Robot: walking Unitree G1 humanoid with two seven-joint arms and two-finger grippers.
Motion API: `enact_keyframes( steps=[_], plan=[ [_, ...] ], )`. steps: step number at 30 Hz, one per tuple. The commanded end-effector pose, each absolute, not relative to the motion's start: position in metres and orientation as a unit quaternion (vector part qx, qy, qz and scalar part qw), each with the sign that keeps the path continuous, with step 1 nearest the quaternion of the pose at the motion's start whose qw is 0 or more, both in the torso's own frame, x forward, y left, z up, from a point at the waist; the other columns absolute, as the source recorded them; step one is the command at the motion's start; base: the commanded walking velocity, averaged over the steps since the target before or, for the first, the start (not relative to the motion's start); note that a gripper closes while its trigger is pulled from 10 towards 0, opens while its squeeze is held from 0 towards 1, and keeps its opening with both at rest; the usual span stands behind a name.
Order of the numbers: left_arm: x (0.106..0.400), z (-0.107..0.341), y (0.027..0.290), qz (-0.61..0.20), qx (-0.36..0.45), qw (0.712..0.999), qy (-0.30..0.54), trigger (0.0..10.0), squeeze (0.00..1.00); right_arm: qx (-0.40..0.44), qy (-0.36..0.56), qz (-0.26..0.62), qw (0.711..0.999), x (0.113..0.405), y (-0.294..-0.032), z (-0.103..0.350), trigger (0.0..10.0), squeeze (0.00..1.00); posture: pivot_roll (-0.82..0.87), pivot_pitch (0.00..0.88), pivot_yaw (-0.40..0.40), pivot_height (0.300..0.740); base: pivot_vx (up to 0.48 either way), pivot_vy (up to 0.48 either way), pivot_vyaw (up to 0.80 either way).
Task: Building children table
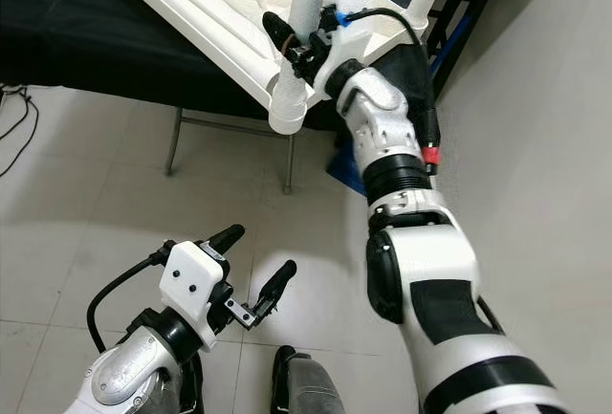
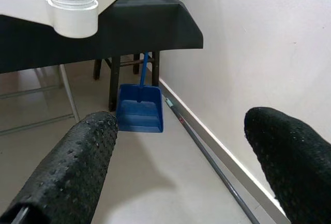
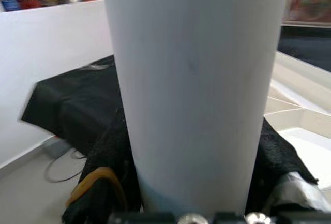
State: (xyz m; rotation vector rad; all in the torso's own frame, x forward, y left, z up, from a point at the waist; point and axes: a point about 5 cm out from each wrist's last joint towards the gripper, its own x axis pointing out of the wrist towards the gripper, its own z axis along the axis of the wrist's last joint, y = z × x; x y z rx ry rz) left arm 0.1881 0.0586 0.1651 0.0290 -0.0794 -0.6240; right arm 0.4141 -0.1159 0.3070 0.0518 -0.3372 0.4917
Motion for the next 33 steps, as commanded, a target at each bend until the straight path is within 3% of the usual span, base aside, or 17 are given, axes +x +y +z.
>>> enact_keyframes(
  steps=[1, 10, 13, 19, 32, 33],
  plan=[
    [0.186, 0.158, 0.057, -0.31, 0.02, 0.95, -0.025, 10.0, 0.0, 0.026, -0.134, 0.188, 0.973, 0.418, -0.12, 0.293, 0.0, 0.0, 0.13, 0.277, -0.148, 0.74, 0.0, 0.0, 0.0],
    [0.188, 0.157, 0.057, -0.308, 0.022, 0.951, -0.026, 10.0, 0.0, 0.041, -0.127, 0.082, 0.988, 0.421, -0.108, 0.301, 0.0, 0.0, 0.13, 0.271, -0.155, 0.74, 0.0, 0.0, 0.0],
    [0.189, 0.157, 0.056, -0.308, 0.023, 0.951, -0.028, 10.0, 0.0, 0.05, -0.114, -0.004, 0.992, 0.42, -0.094, 0.301, 0.0, 0.0, 0.13, 0.264, -0.163, 0.74, 0.0, 0.0, 0.0],
    [0.19, 0.157, 0.054, -0.307, 0.023, 0.951, -0.029, 10.0, 0.0, 0.078, -0.096, -0.087, 0.988, 0.418, -0.085, 0.303, 0.0, 0.0, 0.13, 0.26, -0.171, 0.74, 0.0, 0.0, 0.0],
    [0.191, 0.156, 0.051, -0.306, 0.022, 0.951, -0.033, 10.0, 0.0, 0.153, -0.048, -0.159, 0.974, 0.409, -0.048, 0.306, 0.0, 0.0, 0.14, 0.255, -0.191, 0.74, 0.0, 0.0, 0.0],
    [0.191, 0.157, 0.051, -0.305, 0.021, 0.951, -0.033, 10.0, 0.0, 0.159, -0.047, -0.153, 0.974, 0.408, -0.045, 0.307, 4.6, 0.0, 0.14, 0.255, -0.192, 0.74, 0.0, 0.0, 0.0]
  ],
)
